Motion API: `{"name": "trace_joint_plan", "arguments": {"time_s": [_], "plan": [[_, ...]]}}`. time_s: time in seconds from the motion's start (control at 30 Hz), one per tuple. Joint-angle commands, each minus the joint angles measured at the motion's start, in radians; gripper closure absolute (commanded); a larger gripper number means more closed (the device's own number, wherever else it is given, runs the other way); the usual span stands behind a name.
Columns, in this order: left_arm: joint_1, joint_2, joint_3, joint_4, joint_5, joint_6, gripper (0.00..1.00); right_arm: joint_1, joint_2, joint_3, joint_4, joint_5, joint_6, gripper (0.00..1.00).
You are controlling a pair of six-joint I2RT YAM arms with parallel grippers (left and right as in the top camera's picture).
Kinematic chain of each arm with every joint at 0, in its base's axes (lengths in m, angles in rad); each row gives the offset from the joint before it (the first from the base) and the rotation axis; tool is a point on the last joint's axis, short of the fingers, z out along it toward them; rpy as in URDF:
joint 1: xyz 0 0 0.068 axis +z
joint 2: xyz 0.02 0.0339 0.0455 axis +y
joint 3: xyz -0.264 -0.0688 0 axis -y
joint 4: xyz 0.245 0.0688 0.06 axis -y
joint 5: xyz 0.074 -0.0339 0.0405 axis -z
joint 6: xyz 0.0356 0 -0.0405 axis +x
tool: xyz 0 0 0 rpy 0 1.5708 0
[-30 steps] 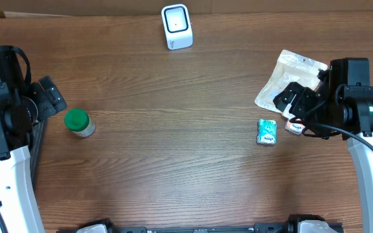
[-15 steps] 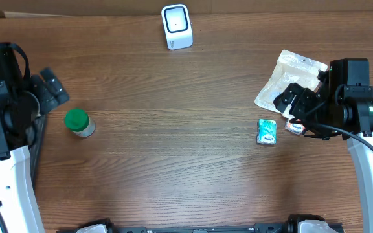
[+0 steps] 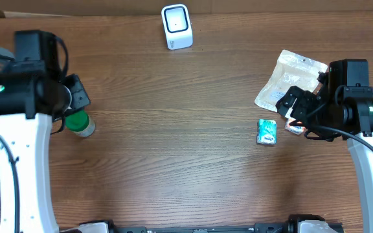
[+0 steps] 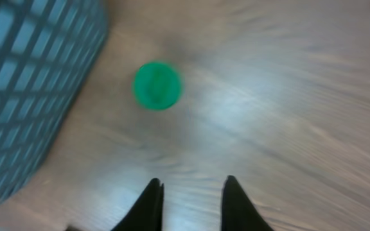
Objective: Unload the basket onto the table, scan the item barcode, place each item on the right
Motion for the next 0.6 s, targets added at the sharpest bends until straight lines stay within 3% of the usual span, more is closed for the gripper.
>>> {"name": "trace_joint_plan", "arguments": {"time_s": [0.0, 0.17, 0.27, 0.33, 0.47, 0.57], "plan": [[-0.001, 0.002, -0.128, 0.017, -0.157, -0.143, 0.96, -0.001, 0.005, 0.01, 0.001, 0.016, -0.009, 0.0], [0.0, 0.002, -0.334, 0.165, -0.252, -0.226, 0.96, -0.001, 0.005, 0.01, 0.0, 0.016, -0.009, 0.0], [0.005, 0.003, -0.422, 0.275, -0.313, -0.213, 0.96, -0.001, 0.005, 0.01, -0.004, 0.016, -0.015, 0.0], [0.012, 0.003, -0.479, 0.374, -0.333, -0.156, 0.96, -0.001, 0.005, 0.01, -0.007, 0.016, -0.035, 0.0], [0.042, 0.003, -0.578, 0.607, -0.273, 0.069, 0.92, -0.001, 0.005, 0.01, -0.011, 0.016, -0.039, 0.0], [0.069, 0.003, -0.62, 0.708, -0.262, 0.114, 0.94, -0.001, 0.005, 0.01, -0.011, 0.016, -0.039, 0.0]]}}
